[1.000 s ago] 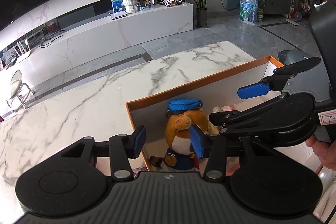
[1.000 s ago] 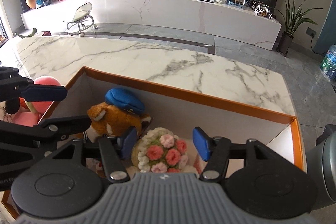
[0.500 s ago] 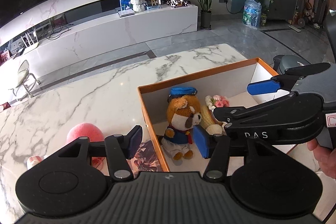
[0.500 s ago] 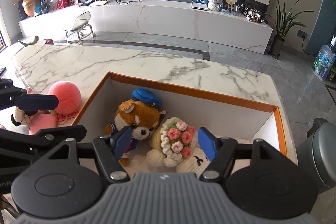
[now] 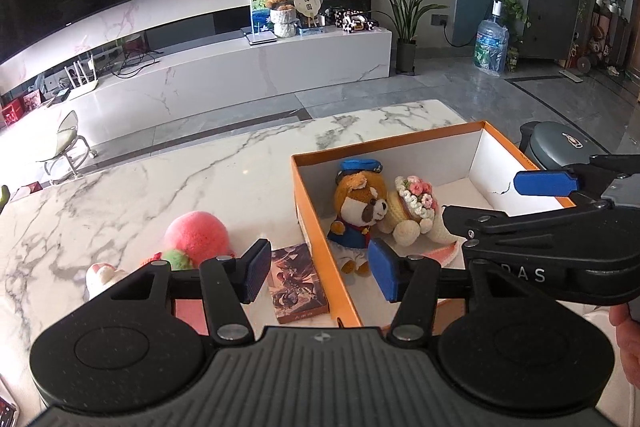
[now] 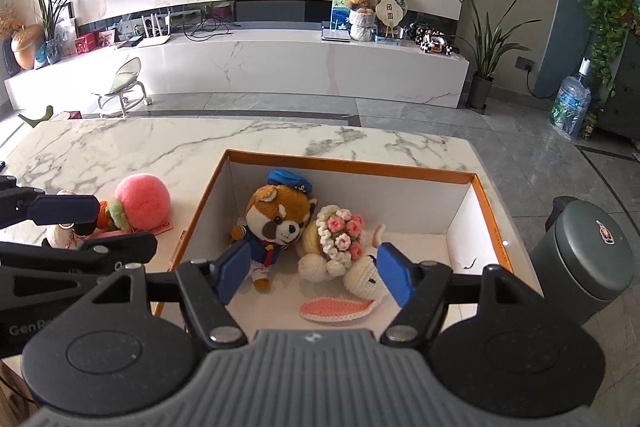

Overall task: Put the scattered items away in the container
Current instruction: 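Withdraw both tools and move toward the white bunny and pink pompom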

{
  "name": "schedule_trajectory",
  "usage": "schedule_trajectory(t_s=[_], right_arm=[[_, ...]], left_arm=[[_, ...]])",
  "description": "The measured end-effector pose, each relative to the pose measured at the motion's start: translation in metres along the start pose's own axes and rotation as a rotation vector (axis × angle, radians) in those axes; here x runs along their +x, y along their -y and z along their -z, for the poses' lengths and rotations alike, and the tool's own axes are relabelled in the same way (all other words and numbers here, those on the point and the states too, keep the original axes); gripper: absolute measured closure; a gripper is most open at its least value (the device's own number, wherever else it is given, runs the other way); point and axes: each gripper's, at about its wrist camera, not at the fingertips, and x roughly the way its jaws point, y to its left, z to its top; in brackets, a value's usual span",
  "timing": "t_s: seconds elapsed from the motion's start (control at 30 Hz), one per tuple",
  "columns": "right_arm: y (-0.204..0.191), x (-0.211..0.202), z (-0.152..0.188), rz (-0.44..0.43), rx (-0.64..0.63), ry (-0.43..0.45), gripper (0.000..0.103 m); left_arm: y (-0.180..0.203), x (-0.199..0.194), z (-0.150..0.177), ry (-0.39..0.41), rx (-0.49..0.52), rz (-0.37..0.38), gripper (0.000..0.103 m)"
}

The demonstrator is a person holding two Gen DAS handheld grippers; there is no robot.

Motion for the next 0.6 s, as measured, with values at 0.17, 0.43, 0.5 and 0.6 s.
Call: schedule_trajectory(t_s=[0.17, 0.43, 0.5, 0.6], right_arm=[[-0.023, -0.018, 0.01, -0.003, -0.033, 0.036, 0.032], [-0.071, -0.029, 0.023, -0.046, -0.101, 0.083, 0.039], [-0.084, -0.029, 0.027, -0.068, -0.102, 0.087, 0.04], [-0.103, -0.025, 0.031, -0.101, -0.117, 0.087, 0.041]], left_arm=[[-0.016, -0.015, 0.019, 0.001, -0.058, -0.016, 0.04], [-0.056, -0.037, 0.048, 0.008, -0.144, -0.067, 0.04], [-0.068, -0.04, 0.056, 0.009, -0.166, -0.082, 0.04], [-0.085, -0.042, 0.067, 0.003, -0.192, -0.102, 0.04]])
